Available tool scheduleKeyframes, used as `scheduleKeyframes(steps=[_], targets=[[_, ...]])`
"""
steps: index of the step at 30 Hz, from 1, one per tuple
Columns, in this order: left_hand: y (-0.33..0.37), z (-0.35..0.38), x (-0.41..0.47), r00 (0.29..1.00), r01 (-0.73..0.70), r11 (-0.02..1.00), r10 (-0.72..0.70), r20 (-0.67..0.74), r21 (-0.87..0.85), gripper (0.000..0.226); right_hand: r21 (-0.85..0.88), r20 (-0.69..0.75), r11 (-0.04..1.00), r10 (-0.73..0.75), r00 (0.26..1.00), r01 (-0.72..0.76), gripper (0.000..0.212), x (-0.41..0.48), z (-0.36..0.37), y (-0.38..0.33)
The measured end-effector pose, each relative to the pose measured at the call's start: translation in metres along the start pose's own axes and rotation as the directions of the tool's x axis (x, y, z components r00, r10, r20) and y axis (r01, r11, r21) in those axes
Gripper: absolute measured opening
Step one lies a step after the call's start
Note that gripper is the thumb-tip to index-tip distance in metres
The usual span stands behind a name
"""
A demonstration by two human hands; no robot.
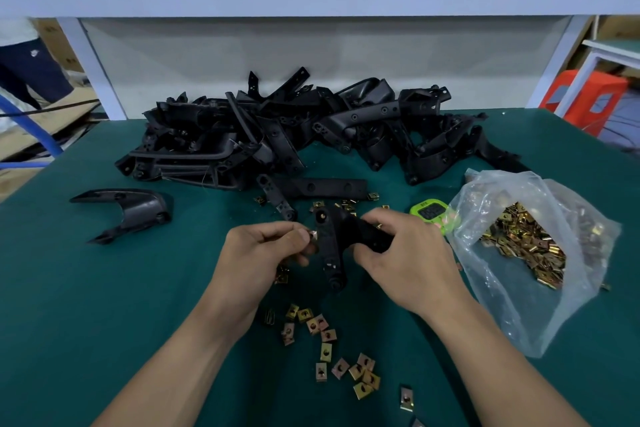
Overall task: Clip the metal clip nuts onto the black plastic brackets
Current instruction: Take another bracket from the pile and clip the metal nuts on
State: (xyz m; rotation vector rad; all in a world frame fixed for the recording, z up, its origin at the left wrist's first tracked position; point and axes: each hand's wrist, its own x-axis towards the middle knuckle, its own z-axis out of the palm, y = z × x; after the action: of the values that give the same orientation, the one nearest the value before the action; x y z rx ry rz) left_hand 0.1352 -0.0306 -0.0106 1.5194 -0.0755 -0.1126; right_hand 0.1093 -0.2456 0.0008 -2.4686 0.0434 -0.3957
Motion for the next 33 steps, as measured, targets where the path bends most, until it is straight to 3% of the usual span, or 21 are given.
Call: scheduleKeyframes(steps=[9,16,29,33], targets=[[0.001,0.001,-0.001,0.999,0.014,0.996,-0.010,0.048,-0.091,0.013,0.062,0.055,0.998,-0.014,0.998,0.010,0.016,0.002,-0.003,0.001],[0.001,-0.002,-0.003,0.999,0.001,0.999,-0.003,0.039,0.054,0.007,0.079,0.094,0.997,0.002,0.996,-0.009,0.013,0.003,-0.001,0.003],[0.003,0.009,-0.006,0.999,-0.007,0.993,0.011,-0.035,0.120,0.011,0.020,0.048,0.999,-0.027,0.998,0.026,0.010,-0.002,0.006,0.000],[0.007,0.019,-0.004,0.997,-0.023,0.995,0.030,-0.066,0.099,0.015,0.086,0.057,0.996,0.008,0.998,-0.013,0.008,0.002,0.009,0.004]])
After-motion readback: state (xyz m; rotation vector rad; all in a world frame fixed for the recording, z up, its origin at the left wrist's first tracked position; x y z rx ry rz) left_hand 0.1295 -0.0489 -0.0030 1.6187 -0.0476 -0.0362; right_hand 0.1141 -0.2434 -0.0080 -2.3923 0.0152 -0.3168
